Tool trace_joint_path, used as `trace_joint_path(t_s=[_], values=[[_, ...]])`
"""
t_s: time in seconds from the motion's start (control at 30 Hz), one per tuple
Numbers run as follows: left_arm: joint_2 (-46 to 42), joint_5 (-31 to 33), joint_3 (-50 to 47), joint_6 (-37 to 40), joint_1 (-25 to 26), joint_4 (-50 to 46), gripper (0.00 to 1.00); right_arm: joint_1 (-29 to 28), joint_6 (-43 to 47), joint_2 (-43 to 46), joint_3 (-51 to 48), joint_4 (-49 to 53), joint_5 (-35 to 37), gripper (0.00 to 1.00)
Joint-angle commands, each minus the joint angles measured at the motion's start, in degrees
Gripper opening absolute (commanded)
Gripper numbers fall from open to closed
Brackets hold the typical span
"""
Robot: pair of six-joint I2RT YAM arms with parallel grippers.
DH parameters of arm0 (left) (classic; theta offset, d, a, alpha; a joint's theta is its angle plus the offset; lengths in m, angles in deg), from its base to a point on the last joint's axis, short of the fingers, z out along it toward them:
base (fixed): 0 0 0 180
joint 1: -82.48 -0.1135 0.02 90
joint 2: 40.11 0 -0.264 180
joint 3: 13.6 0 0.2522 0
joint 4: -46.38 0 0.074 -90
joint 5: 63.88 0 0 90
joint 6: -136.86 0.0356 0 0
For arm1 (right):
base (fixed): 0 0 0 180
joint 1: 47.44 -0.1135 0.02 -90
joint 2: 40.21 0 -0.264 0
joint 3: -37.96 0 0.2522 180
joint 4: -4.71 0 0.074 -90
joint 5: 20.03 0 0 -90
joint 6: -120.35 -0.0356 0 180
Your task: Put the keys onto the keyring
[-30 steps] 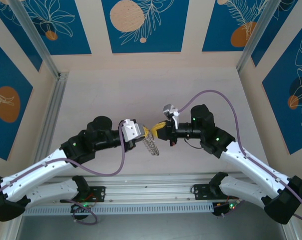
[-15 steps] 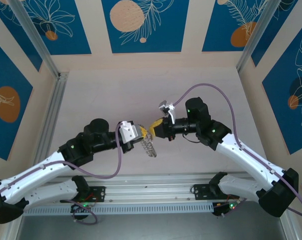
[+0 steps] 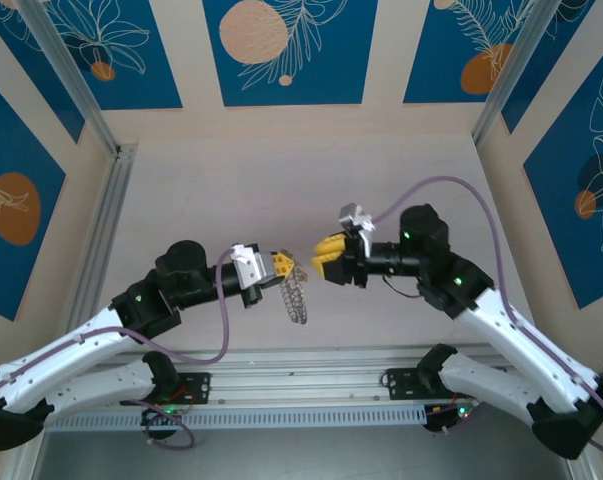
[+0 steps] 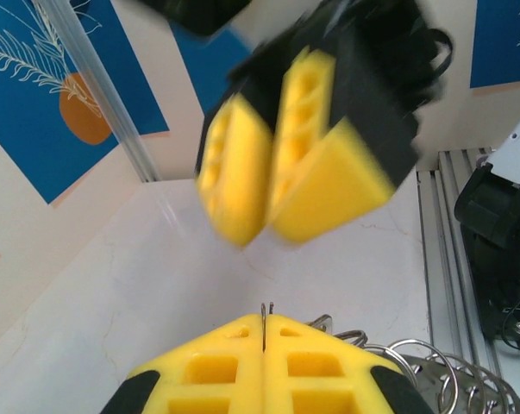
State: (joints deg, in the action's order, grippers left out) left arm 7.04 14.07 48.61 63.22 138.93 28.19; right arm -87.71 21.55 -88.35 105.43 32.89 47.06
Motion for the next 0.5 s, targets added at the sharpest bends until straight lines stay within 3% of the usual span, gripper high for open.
trace_joint_path(t_s=[0.0, 0.23, 0.47], values=[[-1.5, -3.8, 0.0, -2.4, 0.7, 4.9, 0.00, -2.2, 7.4, 4.6, -1.7, -0.8, 2.4, 0.39], [-3.4, -11.8, -0.1, -7.9, 0.5, 8.2, 0.00, -6.5, 13.0, 3.2, -1.3, -2.8, -0.2, 0.42], [-4.0, -16.0, 0.0, -11.8, 0.6, 10.7, 0.00, -6.7, 14.0, 1.7, -0.8, -7.2, -4.7, 0.41]])
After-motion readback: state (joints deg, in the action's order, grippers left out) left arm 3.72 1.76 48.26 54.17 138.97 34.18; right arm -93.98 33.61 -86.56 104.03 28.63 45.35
